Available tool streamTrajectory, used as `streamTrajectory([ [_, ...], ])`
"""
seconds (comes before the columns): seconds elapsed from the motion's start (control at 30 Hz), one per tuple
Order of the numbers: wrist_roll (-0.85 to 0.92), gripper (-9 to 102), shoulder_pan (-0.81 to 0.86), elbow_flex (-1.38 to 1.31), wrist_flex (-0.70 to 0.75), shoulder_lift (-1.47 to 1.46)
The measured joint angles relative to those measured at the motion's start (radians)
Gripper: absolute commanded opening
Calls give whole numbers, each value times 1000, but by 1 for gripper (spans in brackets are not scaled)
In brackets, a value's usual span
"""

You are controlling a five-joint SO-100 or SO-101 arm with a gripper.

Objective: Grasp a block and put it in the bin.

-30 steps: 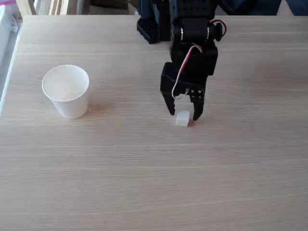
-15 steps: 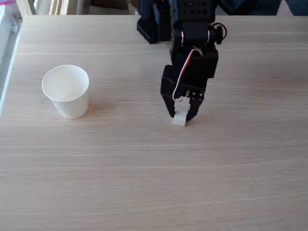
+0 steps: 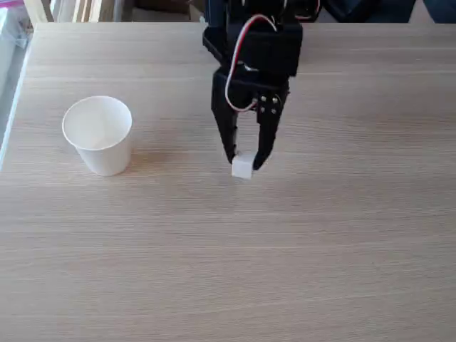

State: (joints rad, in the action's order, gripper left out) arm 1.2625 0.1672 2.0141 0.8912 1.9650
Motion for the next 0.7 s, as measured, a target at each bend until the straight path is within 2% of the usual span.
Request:
streamTrajectory([
  [0.23, 97, 0, 244, 0, -55, 175],
  [0.47, 245, 0, 552, 9, -81, 192],
  [0.7, 385, 0, 683, 41, -57, 124],
])
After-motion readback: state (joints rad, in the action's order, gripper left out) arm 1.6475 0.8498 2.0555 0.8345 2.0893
